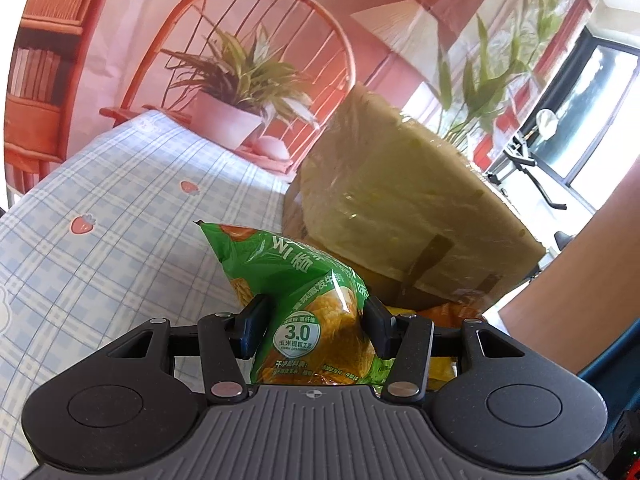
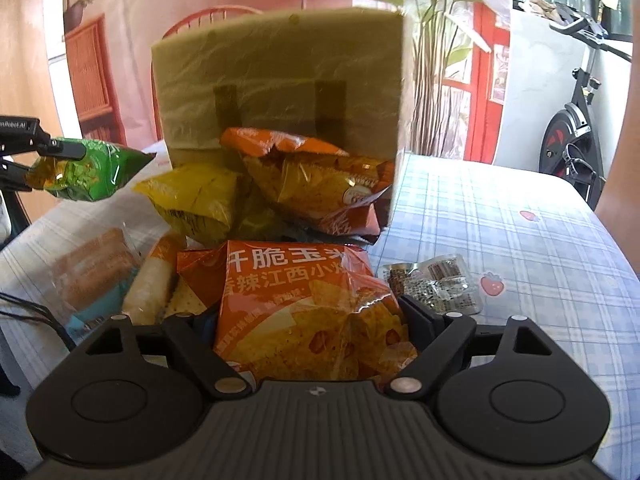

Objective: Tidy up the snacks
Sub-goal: 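Carry both held bags over the box and open both grippers to drop them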

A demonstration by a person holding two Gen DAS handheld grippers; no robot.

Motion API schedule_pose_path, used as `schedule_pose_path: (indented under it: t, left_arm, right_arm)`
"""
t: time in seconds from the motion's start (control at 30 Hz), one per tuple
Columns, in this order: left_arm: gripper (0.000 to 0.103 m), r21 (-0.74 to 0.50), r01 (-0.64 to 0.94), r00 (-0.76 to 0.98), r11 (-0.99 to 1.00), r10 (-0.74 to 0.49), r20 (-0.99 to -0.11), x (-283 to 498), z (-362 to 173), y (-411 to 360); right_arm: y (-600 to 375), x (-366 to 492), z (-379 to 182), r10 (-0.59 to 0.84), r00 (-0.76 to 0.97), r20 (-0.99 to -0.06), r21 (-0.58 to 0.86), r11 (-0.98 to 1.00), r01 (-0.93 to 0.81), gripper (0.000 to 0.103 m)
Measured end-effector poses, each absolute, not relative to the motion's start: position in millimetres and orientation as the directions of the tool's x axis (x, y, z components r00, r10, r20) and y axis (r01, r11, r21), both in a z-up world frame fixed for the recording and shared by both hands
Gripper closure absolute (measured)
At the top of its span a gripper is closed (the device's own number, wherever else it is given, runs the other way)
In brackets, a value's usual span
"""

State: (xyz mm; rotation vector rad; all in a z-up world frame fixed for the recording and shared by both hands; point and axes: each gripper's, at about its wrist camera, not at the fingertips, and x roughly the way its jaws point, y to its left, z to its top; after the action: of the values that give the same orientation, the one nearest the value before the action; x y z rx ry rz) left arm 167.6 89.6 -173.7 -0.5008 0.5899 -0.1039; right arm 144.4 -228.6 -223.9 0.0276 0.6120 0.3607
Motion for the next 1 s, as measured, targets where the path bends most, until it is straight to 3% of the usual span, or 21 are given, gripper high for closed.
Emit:
schedule_pose_path:
  t: [0.7,1.0]
  left_arm:
    - [0.049,-0.438,0.109,0.895,0.893,-0.279,-0.347,154.7,-87.7,66.9]
    - [0.049,-0.384,0.181,0.901,0.905,-0.31,-0.304,184.5,-44.8,48.0]
  right_arm:
    - [-247.7,133.6,-131.6,0.373,0.865,-0.335,0.2,0.925,-0.322,0.017]
    - [-245.0,163.5,-90.7,0.383,0.887,-0.259,0.186,0.921,-0.343,0.017]
